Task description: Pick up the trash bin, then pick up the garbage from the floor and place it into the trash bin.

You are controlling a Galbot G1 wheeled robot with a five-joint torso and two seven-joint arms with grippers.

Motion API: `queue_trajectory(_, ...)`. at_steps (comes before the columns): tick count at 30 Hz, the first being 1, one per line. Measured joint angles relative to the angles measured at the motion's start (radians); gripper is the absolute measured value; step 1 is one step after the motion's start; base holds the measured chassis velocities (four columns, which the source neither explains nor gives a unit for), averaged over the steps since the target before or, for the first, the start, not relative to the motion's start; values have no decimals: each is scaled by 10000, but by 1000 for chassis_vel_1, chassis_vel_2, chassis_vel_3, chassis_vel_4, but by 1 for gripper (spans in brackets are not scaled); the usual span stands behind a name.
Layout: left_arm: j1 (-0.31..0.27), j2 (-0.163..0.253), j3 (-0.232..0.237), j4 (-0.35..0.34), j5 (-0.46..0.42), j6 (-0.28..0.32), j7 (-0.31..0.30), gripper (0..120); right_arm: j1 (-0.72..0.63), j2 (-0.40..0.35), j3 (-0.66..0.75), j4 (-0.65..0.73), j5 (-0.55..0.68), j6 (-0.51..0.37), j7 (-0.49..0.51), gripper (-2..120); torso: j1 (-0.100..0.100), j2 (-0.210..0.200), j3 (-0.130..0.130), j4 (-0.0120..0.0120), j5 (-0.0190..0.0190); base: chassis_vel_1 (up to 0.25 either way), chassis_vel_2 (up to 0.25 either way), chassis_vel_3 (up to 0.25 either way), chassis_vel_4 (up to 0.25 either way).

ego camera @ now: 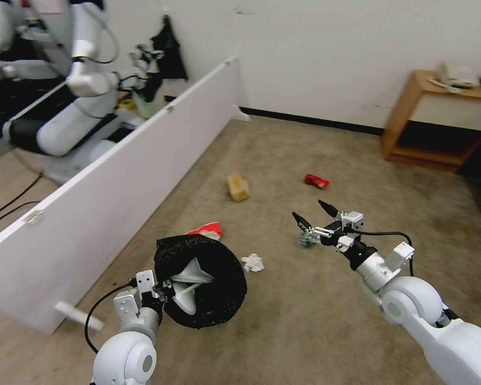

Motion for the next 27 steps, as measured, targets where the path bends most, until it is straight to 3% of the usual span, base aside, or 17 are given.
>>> queue_trajectory(5,-55,-65,37,71,23,-24,-9,0,12,-25,36,-19,14,0,1,100,0,-1,0,-14,0,0,0,0,0)
queue_trajectory(9,-63,-8,-33,104,-58,-64,-33,0,33,0,37,-61,21,0,-9,100,0,0,0,-4,0,0,0,0,0)
queue_trajectory(27,-177,-52,30,208,-124,-55,-155,0,-36,16,194,-76,-268,-91,91,100,0,0,0,-6,0,0,0,0,0)
